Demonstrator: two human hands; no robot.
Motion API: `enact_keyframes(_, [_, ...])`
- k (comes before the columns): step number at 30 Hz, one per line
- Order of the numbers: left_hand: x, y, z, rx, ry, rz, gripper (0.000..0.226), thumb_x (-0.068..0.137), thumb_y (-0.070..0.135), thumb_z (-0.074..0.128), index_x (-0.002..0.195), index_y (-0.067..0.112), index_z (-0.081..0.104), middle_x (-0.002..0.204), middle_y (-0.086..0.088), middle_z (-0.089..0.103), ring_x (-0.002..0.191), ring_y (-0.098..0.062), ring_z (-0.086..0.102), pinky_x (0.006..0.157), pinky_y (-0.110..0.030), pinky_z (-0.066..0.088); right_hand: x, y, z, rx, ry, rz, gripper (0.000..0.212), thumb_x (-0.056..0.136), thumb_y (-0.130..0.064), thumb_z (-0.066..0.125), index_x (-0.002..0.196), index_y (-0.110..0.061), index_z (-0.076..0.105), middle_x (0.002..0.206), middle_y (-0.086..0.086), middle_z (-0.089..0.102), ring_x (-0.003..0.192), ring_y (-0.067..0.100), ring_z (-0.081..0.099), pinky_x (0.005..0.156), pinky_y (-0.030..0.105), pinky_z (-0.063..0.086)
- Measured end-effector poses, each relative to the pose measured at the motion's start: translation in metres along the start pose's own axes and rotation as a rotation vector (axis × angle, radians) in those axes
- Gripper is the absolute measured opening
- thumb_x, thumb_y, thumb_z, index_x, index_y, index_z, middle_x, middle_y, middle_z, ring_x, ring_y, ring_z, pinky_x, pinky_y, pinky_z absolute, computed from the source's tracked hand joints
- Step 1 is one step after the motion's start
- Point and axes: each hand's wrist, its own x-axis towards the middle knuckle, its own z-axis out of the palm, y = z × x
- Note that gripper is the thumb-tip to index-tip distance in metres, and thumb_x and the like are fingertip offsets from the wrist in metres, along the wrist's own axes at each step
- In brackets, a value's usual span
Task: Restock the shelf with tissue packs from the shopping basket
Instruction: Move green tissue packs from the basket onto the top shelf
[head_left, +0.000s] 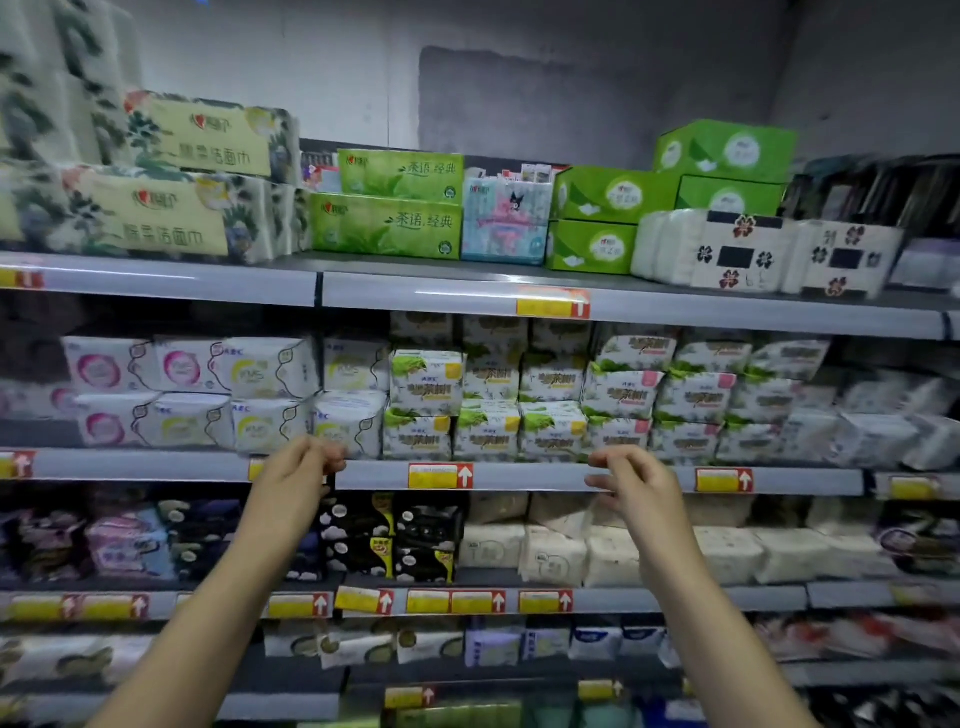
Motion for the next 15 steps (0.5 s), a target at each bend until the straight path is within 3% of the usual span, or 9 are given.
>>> enact_keyframes(6, [0.006, -0.01, -0.004, -0.033, -0.032, -0.046, 0.028, 0.098, -0.002, 0.032, 0.084, 0.0, 0.056, 0.102, -0.009, 0.061, 0.099, -0.02, 0.056, 0.081, -0.031, 0.044, -0.008, 0.012, 0.015, 0.04, 0.014, 0.062, 0.028, 0.101, -0.018, 0.041, 0.089, -0.01, 0.065, 0.098, 0.004, 0.067, 0.087, 0.018, 0.065, 0.073, 0.025, 0.051])
enact_keyframes(9, [0.012, -0.016, -0.012, -0.03, -0.055, -0.067, 0.028, 0.099, 0.002, 0.032, 0.087, 0.006, 0.057, 0.097, -0.005, 0.061, 0.091, -0.016, 0.059, 0.082, -0.032, 0.045, -0.013, 0.014, 0.03, 0.101, 0.043, 0.112, 0.035, 0.102, -0.026, 0.038, 0.085, -0.009, 0.064, 0.092, 0.005, 0.069, 0.084, 0.018, 0.065, 0.072, 0.029, 0.05])
enact_keyframes(15, [0.02, -0.037, -0.032, -0.056, -0.104, -0.112, 0.021, 0.1, 0.007, 0.04, 0.09, 0.012, 0.058, 0.097, -0.002, 0.065, 0.092, -0.013, 0.062, 0.083, -0.032, 0.047, -0.025, 0.028, 0.06, 0.194, 0.096, 0.211, 0.035, 0.101, -0.03, 0.041, 0.084, -0.009, 0.064, 0.087, 0.005, 0.069, 0.082, 0.019, 0.066, 0.078, 0.036, 0.05])
